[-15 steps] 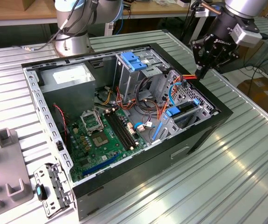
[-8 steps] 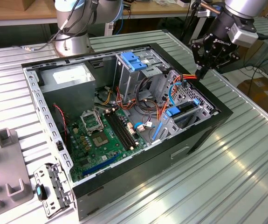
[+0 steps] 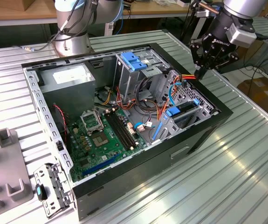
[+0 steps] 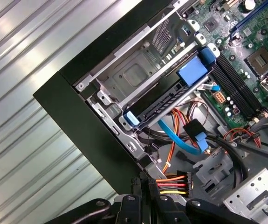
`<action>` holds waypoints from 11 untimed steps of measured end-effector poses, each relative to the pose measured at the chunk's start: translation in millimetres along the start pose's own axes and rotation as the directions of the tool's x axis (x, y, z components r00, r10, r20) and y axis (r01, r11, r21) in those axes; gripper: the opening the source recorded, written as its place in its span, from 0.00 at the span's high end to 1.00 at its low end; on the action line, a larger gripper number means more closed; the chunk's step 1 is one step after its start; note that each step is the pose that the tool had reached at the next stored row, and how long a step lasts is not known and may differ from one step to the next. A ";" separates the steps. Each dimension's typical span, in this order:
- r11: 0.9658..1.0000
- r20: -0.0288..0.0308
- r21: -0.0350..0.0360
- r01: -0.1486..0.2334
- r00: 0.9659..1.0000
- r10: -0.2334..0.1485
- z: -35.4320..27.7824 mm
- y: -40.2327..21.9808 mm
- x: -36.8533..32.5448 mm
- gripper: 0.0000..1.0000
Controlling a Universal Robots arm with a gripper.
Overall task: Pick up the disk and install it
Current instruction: 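Insert the first disk wire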
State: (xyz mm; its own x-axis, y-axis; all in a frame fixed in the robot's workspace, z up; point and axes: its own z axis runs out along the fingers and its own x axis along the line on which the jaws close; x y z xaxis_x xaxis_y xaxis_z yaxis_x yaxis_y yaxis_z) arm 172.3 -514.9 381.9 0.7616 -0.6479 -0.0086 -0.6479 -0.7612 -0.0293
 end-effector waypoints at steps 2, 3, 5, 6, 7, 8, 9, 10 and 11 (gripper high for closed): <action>1.000 -0.001 0.000 -0.030 1.000 0.030 0.1 0.1 -0.2 0.83; 0.999 -0.001 0.000 -0.042 0.999 0.042 0.3 0.1 -0.3 0.83; 0.997 -0.002 0.000 -0.071 0.997 0.071 0.5 0.1 -0.3 0.83; 0.996 -0.003 0.001 -0.091 0.996 0.091 0.7 0.1 -0.3 0.83; 0.994 -0.003 0.001 -0.107 0.994 0.107 1.1 0.6 -0.8 0.83; 0.994 -0.003 0.001 -0.109 0.994 0.109 1.0 2.2 -2.7 0.83; 0.994 -0.003 0.001 -0.109 0.994 0.109 0.9 3.8 -4.6 0.83; 0.994 -0.003 0.001 -0.109 0.994 0.109 0.9 5.2 -6.2 0.83; 0.994 -0.003 0.001 -0.109 0.994 0.109 0.9 7.1 -8.4 0.83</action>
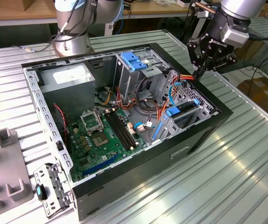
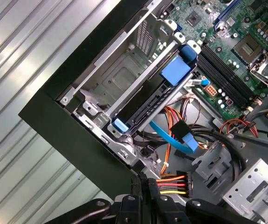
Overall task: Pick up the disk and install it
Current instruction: 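Insert the first disk wire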
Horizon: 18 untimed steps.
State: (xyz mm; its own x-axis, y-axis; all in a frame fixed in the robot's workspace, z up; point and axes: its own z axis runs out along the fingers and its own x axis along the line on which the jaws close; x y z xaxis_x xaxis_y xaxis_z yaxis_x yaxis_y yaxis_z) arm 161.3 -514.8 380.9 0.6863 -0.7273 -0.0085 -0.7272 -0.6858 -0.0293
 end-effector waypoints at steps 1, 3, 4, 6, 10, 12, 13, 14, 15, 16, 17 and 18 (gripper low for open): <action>1.000 0.000 0.000 0.000 1.000 0.000 0.0 2.6 -2.4 0.83; 1.000 -0.001 0.001 -0.001 1.000 0.001 -0.1 5.7 -5.4 0.83; 1.000 -0.001 0.001 -0.002 1.000 0.002 -0.1 6.7 -6.3 0.83; 0.999 -0.002 0.001 -0.038 0.999 0.038 1.0 7.5 -7.2 0.83; 0.994 -0.005 0.001 -0.110 0.994 0.110 4.6 7.7 -7.2 0.83; 0.992 -0.007 0.001 -0.130 0.992 0.130 6.0 8.0 -7.3 0.83; 0.992 -0.007 0.001 -0.130 0.992 0.130 6.2 9.5 -8.7 0.83; 0.992 -0.007 0.001 -0.129 0.992 0.129 6.2 10.7 -9.8 0.83; 0.992 -0.008 0.000 -0.129 0.992 0.129 6.3 12.1 -11.0 0.83; 0.991 -0.008 0.000 -0.132 0.991 0.132 6.6 12.5 -11.4 0.83; 0.990 -0.009 0.000 -0.140 0.990 0.140 6.9 12.5 -11.4 0.83; 0.988 -0.010 0.000 -0.155 0.988 0.155 7.3 12.5 -11.4 0.83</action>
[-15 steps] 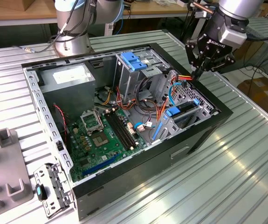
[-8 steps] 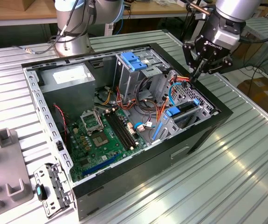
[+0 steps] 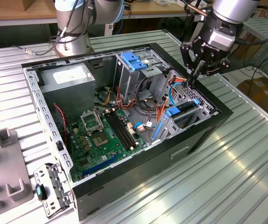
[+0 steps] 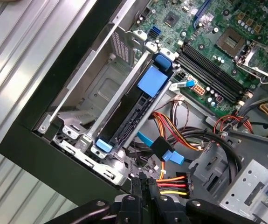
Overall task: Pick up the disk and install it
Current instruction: 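Insert the first disk wire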
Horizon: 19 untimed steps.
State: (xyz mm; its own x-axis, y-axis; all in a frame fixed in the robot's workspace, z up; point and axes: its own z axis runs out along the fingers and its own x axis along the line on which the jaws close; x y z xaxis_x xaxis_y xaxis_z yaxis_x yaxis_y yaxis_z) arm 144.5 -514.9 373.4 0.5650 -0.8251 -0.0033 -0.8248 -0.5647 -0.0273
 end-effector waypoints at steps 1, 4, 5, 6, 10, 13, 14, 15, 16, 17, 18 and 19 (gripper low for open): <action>1.000 0.000 0.000 -0.010 1.000 0.010 0.2 0.0 0.0 0.83; 1.000 -0.001 0.000 -0.025 1.000 0.025 1.1 1.2 1.5 0.83; 1.000 -0.001 0.000 -0.025 1.000 0.025 1.4 2.5 3.1 0.83; 1.000 -0.001 0.000 -0.025 1.000 0.025 1.6 4.1 5.0 0.83; 1.000 -0.001 0.000 -0.025 1.000 0.025 2.9 10.9 12.9 0.83; 0.999 -0.001 0.000 -0.035 0.999 0.035 4.4 12.1 13.5 0.83; 0.999 -0.002 0.000 -0.048 0.999 0.048 4.8 12.1 13.6 0.83; 0.998 -0.002 0.000 -0.061 0.998 0.061 5.2 12.2 13.6 0.83; 0.997 -0.002 0.000 -0.075 0.997 0.075 5.6 12.2 13.6 0.83; 0.996 -0.003 0.000 -0.088 0.996 0.088 5.9 12.2 13.6 0.83; 0.995 -0.003 0.000 -0.100 0.995 0.100 6.4 12.2 13.6 0.83; 0.994 -0.003 0.000 -0.112 0.994 0.112 7.2 12.3 13.6 0.83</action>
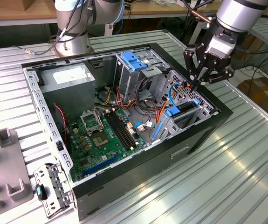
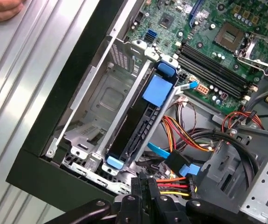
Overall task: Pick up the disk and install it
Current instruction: 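Insert the first disk wire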
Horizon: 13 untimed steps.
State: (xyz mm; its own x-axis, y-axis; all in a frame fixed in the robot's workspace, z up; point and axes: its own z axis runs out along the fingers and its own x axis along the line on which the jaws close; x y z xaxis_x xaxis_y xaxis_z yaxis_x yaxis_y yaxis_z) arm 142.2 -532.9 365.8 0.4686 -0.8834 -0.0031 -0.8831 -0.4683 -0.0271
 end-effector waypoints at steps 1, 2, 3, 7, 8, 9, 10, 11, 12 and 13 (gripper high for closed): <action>1.000 0.000 0.000 -0.006 1.000 0.006 0.5 0.1 0.0 0.83; 1.000 -0.001 0.000 -0.011 1.000 0.011 0.9 0.4 -0.2 0.83; 1.000 -0.001 0.000 -0.012 1.000 0.012 1.2 1.5 -0.7 0.83; 1.000 0.000 0.000 -0.015 1.000 0.015 1.6 11.3 -5.1 0.83; 1.000 0.000 0.000 -0.018 1.000 0.018 1.8 11.5 -5.3 0.83; 1.000 -0.001 0.000 -0.022 1.000 0.022 2.0 11.6 -5.3 0.83; 1.000 -0.001 0.000 -0.030 1.000 0.030 2.4 11.6 -5.4 0.83; 0.999 -0.002 0.000 -0.040 0.999 0.040 2.8 11.7 -5.4 0.83; 0.999 -0.002 0.000 -0.051 0.999 0.051 3.2 11.7 -5.4 0.83; 0.997 -0.003 0.000 -0.075 0.997 0.075 3.9 11.7 -5.4 0.83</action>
State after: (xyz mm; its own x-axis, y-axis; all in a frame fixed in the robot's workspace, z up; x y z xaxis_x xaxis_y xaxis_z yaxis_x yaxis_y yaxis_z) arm 129.4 -533.6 361.7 0.4013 -0.9159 -0.0023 -0.9156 -0.4011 -0.0267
